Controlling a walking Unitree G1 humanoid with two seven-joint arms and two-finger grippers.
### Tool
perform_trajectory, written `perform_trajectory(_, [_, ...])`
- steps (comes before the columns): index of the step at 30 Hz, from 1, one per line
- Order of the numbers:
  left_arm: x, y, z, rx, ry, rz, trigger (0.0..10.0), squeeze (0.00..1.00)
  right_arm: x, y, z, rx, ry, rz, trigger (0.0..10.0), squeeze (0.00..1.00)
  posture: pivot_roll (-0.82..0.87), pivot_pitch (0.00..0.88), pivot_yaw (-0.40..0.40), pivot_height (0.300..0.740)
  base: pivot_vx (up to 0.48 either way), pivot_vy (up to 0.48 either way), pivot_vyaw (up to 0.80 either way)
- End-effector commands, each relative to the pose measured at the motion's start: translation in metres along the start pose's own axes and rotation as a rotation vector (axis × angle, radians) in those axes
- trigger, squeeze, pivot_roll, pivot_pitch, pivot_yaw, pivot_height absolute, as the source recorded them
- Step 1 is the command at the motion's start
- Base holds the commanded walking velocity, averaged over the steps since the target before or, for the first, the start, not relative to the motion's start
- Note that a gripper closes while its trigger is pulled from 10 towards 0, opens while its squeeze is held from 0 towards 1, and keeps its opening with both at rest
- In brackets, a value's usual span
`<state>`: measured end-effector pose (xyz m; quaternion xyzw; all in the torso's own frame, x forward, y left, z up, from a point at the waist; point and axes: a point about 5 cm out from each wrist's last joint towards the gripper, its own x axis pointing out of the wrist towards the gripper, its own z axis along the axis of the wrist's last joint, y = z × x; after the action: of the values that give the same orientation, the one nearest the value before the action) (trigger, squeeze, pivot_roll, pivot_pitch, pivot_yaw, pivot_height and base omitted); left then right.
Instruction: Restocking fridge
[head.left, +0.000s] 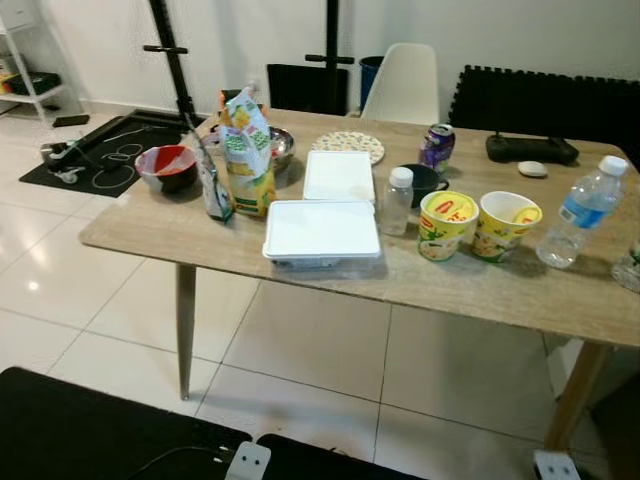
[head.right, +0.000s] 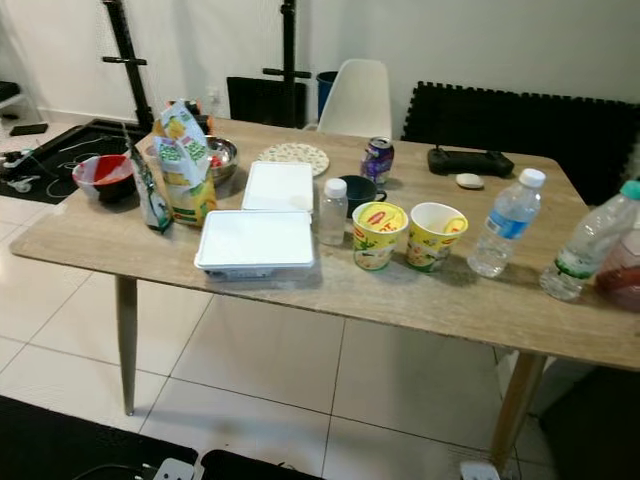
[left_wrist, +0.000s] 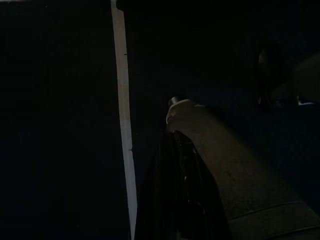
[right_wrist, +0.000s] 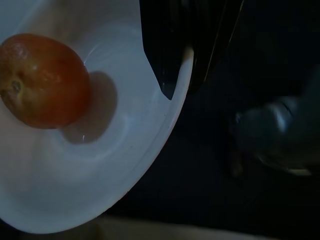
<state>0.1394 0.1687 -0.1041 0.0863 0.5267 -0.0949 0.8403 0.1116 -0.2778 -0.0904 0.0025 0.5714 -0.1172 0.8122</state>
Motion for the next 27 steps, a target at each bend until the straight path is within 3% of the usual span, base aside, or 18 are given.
perform_trajectory(1, [-0.001, -0.005, -0.009, -0.024, 0.038, -0.005, 10.0, 0.00, 0.000, 0.001, -0.003, 0.048, 0.005, -0.024, 10.0, 0.00, -0.04, 0.000, -0.020, 0.740, 0.000, 0.000, 0.00])
perform_trajectory(9, [0.000, -0.005, -0.008, -0.027, 0.034, -0.013, 10.0, 0.00, 0.001, 0.005, -0.003, 0.074, -0.001, -0.024, 10.0, 0.00, -0.05, 0.000, -0.016, 0.740, 0.000, 0.000, -0.60])
perform_trajectory(27, [0.000, -0.004, -0.006, 0.007, 0.027, -0.014, 10.0, 0.00, 0.003, 0.016, 0.003, 0.014, -0.005, -0.014, 10.0, 0.00, -0.05, 0.000, -0.016, 0.740, 0.000, 0.000, -0.80])
